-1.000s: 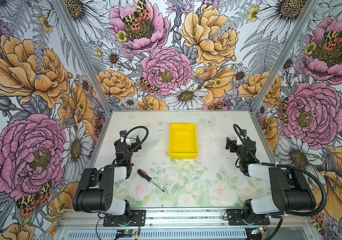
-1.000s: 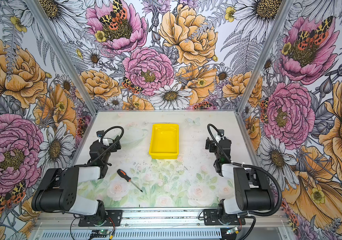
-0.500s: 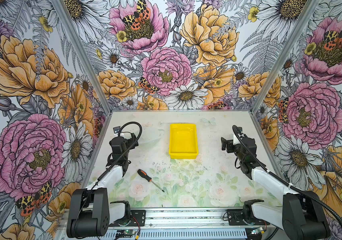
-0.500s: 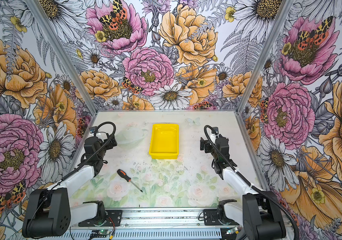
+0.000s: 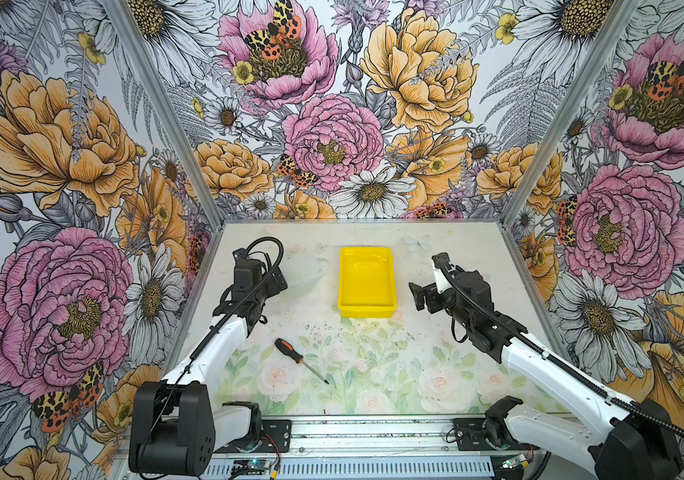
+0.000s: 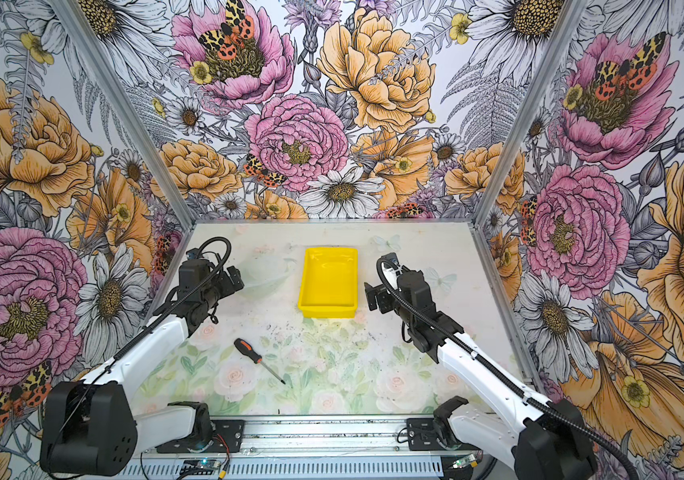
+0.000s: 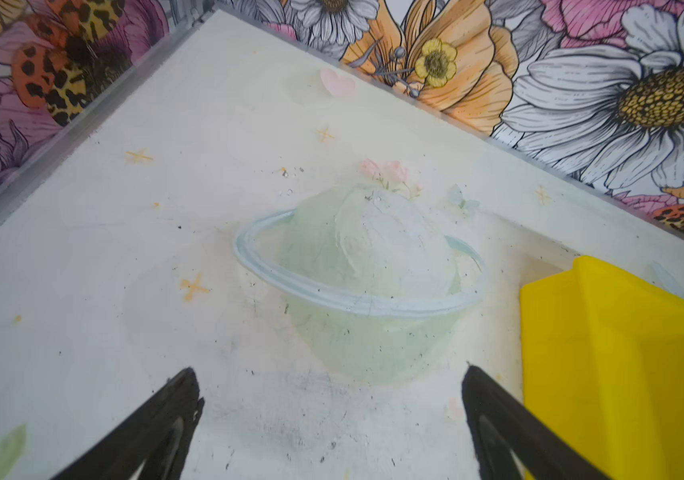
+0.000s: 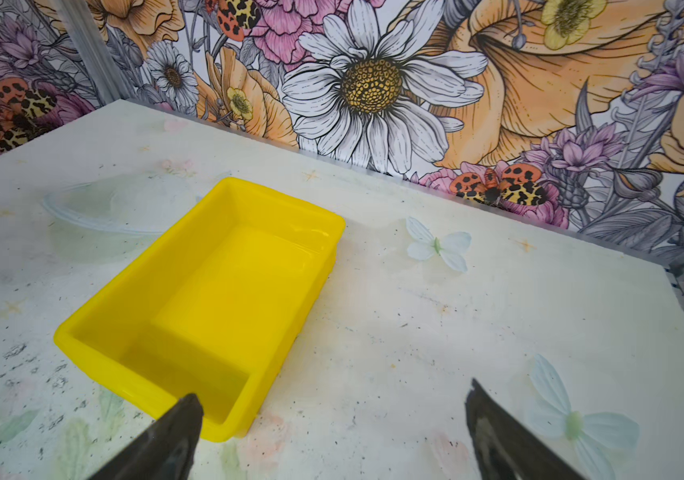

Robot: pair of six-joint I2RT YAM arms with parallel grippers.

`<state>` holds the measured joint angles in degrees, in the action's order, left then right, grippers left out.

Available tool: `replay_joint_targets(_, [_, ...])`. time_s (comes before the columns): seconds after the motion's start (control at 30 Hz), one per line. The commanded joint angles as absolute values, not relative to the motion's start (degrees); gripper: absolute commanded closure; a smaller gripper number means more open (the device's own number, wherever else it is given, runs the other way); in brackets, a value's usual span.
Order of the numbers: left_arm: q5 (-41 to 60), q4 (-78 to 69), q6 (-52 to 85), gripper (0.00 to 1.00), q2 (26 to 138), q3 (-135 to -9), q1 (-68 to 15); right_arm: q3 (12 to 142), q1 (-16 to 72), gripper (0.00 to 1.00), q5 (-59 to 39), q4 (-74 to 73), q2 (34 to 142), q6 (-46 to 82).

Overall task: Put the screwdriver in the bin
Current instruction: 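Lower the left gripper over the screwdriver handle while the right arm reaches toward the bin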

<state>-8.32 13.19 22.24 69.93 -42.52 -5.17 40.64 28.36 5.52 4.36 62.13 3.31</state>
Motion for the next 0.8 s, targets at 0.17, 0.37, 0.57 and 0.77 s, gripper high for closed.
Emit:
replay_joint_targets(0.17, [-4.74, 32.21, 30.72, 0.01, 68.58, -47.07, -8.47, 49.90, 32.79, 0.01, 3.16, 6.35, 72.62, -0.56])
replay_joint_targets(0.37, [-8.69, 39.15, 37.41, 0.01, 66.04, -47.99, -16.61, 54.38, 36.73, 0.01, 2.20, 7.01, 76.14, -4.31])
replay_joint_targets(0.57, [-11.55, 42.76, 47.18, 0.01, 62.74, -46.20, -24.27, 57.48, 39.42, 0.01, -1.74, 10.52, 76.88, -3.00])
replay_joint_targets(0.77, [-13.85, 44.47, 56.55, 0.01, 59.67, -43.25, -29.32, 54.36, 43.58, 0.01, -3.85, 12.01, 73.40, -3.93])
